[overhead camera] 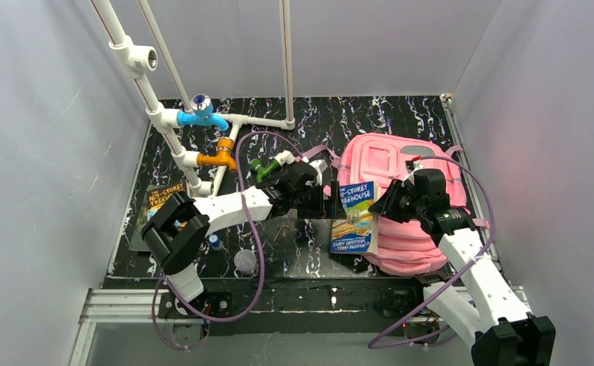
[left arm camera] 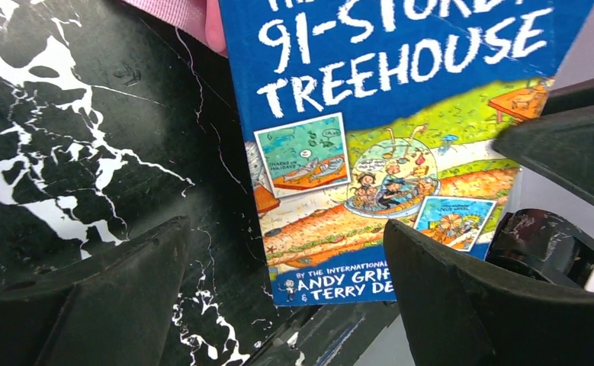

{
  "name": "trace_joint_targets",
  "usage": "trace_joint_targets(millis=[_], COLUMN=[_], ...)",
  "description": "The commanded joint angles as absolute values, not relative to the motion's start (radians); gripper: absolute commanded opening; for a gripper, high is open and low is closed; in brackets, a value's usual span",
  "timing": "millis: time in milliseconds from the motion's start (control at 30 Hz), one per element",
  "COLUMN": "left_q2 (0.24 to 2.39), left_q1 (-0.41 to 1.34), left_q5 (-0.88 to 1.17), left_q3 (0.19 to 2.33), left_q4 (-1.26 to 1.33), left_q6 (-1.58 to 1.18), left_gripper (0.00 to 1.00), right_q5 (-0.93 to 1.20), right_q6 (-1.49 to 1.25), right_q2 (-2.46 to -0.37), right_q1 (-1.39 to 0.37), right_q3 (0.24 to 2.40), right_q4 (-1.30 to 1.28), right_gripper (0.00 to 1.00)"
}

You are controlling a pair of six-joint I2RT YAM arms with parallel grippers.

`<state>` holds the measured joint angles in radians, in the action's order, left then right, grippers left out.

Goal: Pack the student bag
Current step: Place the book at the center of the board.

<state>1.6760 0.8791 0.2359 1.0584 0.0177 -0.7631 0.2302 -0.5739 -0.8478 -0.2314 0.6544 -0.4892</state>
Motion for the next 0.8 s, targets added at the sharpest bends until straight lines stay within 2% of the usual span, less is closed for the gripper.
trace_joint_targets(millis=[0, 167, 300, 500, 767], left_q2=[1.722, 1.805, 1.811, 1.809, 1.793], left_q1=[0.879, 0.885, 0.884, 0.885, 0.884], left_q5=[0.283, 0.308, 0.303, 0.317, 0.330], left_q3=[1.078, 1.106, 1.105, 1.088, 1.047], left_q4=[0.054, 0.057, 0.060, 0.066, 0.070], left_q6=[-0.761, -0.781, -0.784, -0.785, -0.787], left_gripper=[0.93, 0.75, 0.65, 0.54, 0.53], right_q5=[0.231, 0.261, 0.239, 0.368, 0.358], right_q6=[-0.500, -0.447, -0.377, -0.485, -0.504], right_q2=[-0.854, -0.897, -0.909, -0.940, -1.047], right_q1=[-0.230, -0.230, -0.232, -0.240, -0.244], right_q3=[0.687, 0.778, 0.834, 0.700, 0.630], right_q4=[-0.526, -0.652, -0.734, -0.462, -0.330], right_gripper=[0.33, 0.65, 0.86, 0.88, 0.83])
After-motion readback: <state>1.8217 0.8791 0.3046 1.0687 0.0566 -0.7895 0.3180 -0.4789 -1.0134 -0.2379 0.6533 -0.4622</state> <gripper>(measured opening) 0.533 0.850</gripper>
